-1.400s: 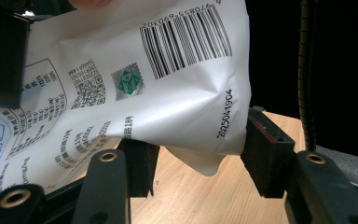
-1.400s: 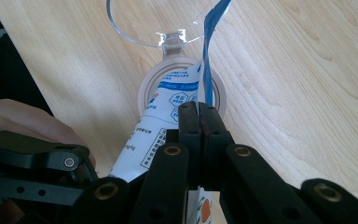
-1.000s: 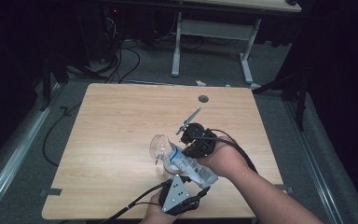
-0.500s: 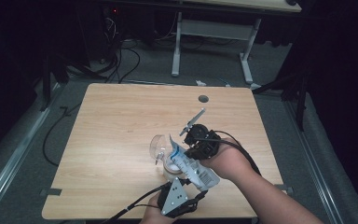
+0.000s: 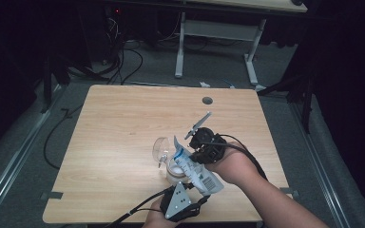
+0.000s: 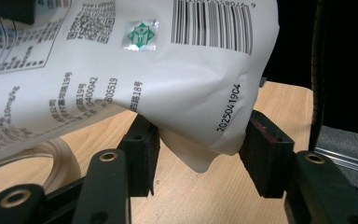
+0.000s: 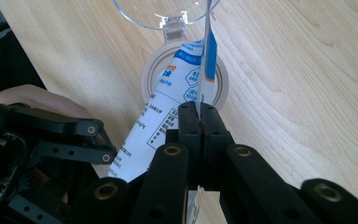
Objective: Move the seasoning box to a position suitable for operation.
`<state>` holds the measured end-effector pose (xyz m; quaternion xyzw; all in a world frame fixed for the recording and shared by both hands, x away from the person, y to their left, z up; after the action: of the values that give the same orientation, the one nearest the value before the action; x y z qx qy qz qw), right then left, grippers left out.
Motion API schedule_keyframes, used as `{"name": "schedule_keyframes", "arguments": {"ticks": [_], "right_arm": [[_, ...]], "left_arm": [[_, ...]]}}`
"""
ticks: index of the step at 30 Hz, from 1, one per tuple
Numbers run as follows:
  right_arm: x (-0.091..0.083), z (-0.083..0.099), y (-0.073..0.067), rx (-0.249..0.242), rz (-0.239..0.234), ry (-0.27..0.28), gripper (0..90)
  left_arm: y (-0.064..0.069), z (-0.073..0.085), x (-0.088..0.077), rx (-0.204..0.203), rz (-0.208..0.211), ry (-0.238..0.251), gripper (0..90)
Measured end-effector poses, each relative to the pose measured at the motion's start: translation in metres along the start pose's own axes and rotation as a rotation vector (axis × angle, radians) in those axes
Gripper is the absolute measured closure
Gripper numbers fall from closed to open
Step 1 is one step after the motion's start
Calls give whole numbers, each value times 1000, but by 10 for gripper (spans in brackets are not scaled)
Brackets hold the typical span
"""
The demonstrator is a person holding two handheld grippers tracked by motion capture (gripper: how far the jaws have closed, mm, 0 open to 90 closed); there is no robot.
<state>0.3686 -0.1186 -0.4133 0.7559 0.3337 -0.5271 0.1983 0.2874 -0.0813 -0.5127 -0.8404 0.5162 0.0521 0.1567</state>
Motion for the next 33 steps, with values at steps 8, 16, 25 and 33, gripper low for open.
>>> {"name": "schedule_keyframes", "arguments": {"ticks": [8,16,25,33], "right_arm": [[0,3,1,1,-1,-2,896],[0,6,2,5,2,-7,896],[2,9,1,8,-4,-12,896],[2,10,1,12,-9,-13,898]], "left_arm": [[0,5,1,1,2,-14,502],[1,11,3,-4,10,-29,498],[1,17,4,-23,25,-46,493],[2,18,3,-19,30,-48,489]]}}
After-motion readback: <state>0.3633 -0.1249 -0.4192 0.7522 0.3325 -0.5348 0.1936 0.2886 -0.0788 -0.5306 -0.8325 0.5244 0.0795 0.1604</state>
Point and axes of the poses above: each handheld gripper's, and its own axes: x roughly forward along the jaws, z roughly out of its underside, y roughly to its right, the point moved 8 cm from there along x, roughly forward along the jaws, and after that the axes turned 9 degrees about x, right-handed, at the moved point
